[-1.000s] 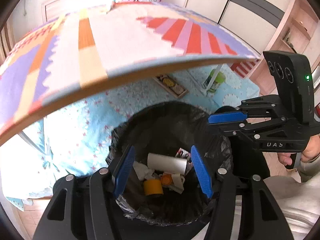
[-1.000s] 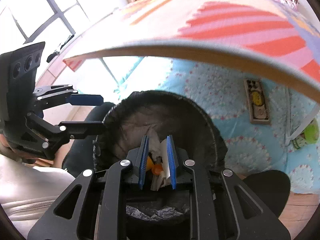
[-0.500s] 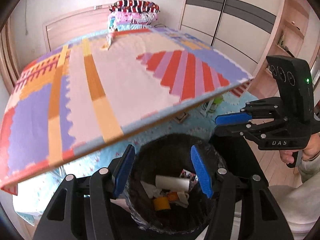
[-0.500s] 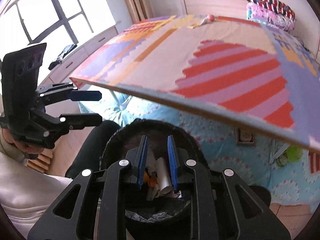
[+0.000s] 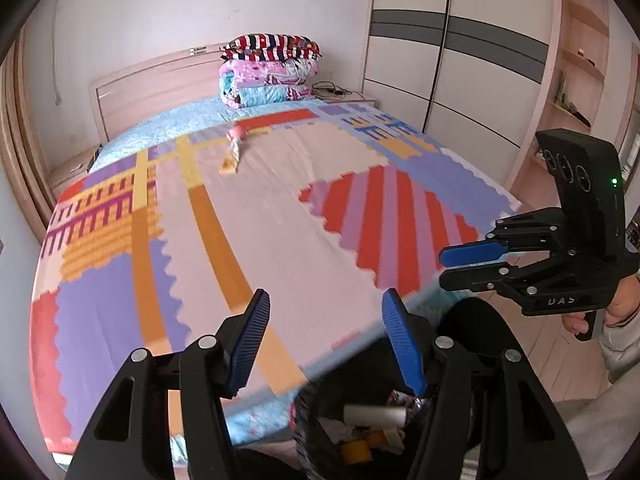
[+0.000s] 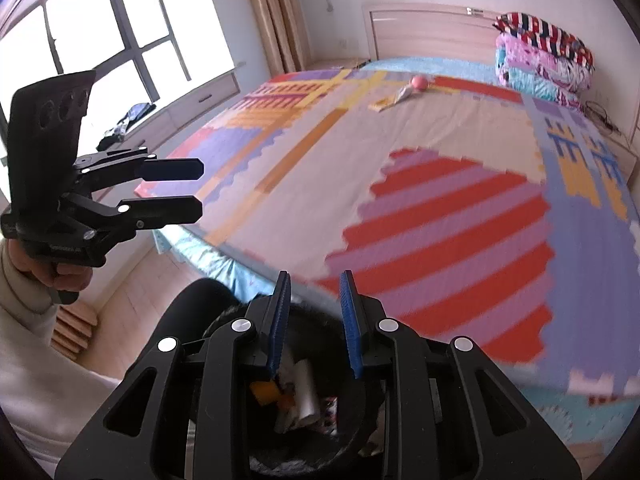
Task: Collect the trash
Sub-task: 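Move both tools back toward the ointment tube and pink toy on the mat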
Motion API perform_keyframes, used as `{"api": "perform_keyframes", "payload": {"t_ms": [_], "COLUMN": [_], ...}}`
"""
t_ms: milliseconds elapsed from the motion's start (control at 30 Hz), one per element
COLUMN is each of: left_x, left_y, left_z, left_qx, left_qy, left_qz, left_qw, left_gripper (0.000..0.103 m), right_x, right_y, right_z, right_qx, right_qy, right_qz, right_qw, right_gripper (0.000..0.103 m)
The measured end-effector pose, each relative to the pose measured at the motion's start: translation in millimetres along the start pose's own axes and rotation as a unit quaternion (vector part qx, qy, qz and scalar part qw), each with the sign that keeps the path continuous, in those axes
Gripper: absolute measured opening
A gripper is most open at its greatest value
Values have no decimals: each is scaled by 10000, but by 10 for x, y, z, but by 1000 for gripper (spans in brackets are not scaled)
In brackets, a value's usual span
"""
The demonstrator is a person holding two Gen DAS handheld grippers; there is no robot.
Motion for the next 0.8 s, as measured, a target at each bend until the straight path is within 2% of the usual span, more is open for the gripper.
{"api": "perform_keyframes", "payload": {"t_ms": [433, 800], "left_x": [-377, -803], "left_y": [-572, -1041], "left_z": [267, 771], "left_qx": [194, 151], "left_qy": [-127, -137], "left_qz": [115, 80], "left_qw": [9997, 9998], "left_gripper": [56, 56], "right_x": [320, 585], "right_y": [-645, -1260], "right_z": [118, 423], "right_qx": [252, 317], "right_qy": [168, 254], "right_qz": [-147, -96], "right_qw": [9994, 9991], "right_gripper": [27, 27]}}
Point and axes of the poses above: each gripper's, at about its wrist camera, not at the fingertips, and z roughly the way its jaws point, x to its right, y to its underside, the point moved 1 cm from there along z, roughly the way its jaws point, and after that the axes turned 3 degrees about -x, right-handed, at the moved point
